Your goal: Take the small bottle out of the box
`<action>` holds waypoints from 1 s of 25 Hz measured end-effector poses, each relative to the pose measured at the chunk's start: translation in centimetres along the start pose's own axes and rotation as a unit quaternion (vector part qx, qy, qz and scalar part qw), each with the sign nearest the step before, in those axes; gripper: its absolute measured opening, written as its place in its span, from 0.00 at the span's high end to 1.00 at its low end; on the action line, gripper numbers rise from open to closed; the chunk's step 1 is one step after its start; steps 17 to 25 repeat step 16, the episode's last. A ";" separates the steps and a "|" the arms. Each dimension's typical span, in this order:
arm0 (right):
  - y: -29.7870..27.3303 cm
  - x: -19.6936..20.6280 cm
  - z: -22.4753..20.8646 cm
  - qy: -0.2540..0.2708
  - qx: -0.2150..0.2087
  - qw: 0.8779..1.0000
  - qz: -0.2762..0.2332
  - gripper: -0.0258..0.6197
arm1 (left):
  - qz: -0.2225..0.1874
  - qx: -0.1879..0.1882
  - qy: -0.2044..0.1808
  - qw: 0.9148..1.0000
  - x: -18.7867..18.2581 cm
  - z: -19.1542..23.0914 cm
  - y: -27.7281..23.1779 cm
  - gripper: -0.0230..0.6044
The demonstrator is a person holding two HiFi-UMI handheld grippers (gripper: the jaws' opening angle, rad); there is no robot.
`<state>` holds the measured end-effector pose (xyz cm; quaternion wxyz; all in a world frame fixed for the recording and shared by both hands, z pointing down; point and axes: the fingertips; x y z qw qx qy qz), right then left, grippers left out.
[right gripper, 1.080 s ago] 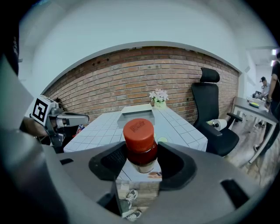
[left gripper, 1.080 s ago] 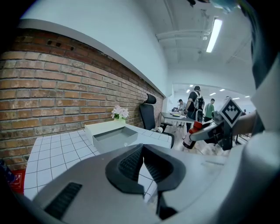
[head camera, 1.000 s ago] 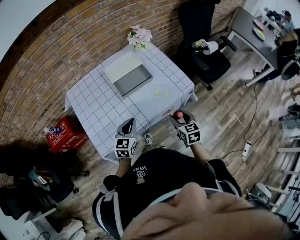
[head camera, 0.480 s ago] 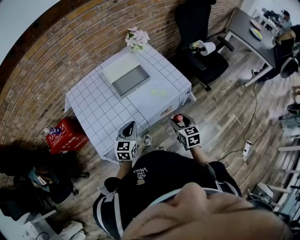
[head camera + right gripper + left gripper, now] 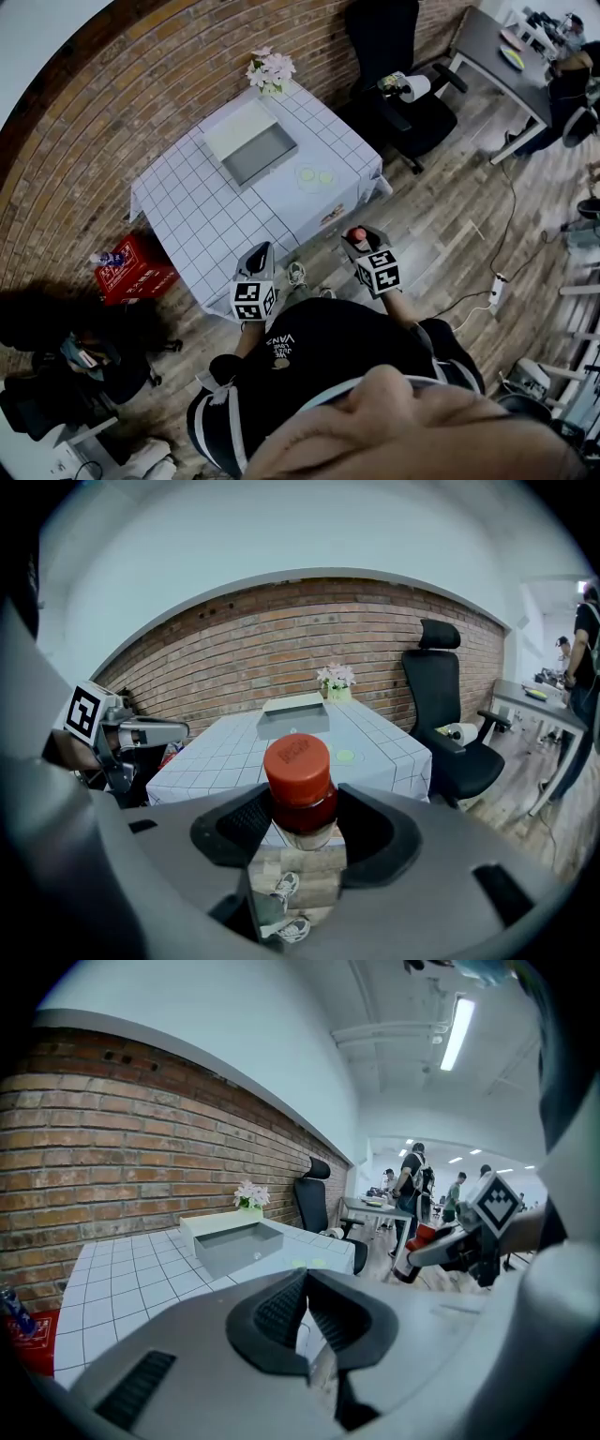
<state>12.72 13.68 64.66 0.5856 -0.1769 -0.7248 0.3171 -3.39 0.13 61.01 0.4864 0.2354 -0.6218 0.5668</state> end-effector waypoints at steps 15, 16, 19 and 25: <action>0.0 -0.5 0.0 0.007 -0.005 1.000 -0.014 0.63 | 0.001 -0.001 -0.007 1.000 -0.1 -0.3 0.0 0.95; 0.0 -0.5 0.0 0.007 -0.005 1.000 -0.014 0.63 | 0.002 -0.001 -0.007 1.000 -0.1 -0.2 0.0 0.95; 0.0 -0.5 0.0 0.007 -0.005 1.000 -0.014 0.63 | 0.002 -0.001 -0.007 1.000 -0.1 -0.2 0.0 0.95; 0.0 -0.5 0.0 0.007 -0.005 1.000 -0.014 0.63 | 0.002 -0.001 -0.007 1.000 -0.1 -0.2 0.0 0.95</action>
Point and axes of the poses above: the fingertips, and each gripper's own axes: y backward along the fingers, z to its left, x out of its underside, and after that the axes turned 7 degrees about z, right-handed
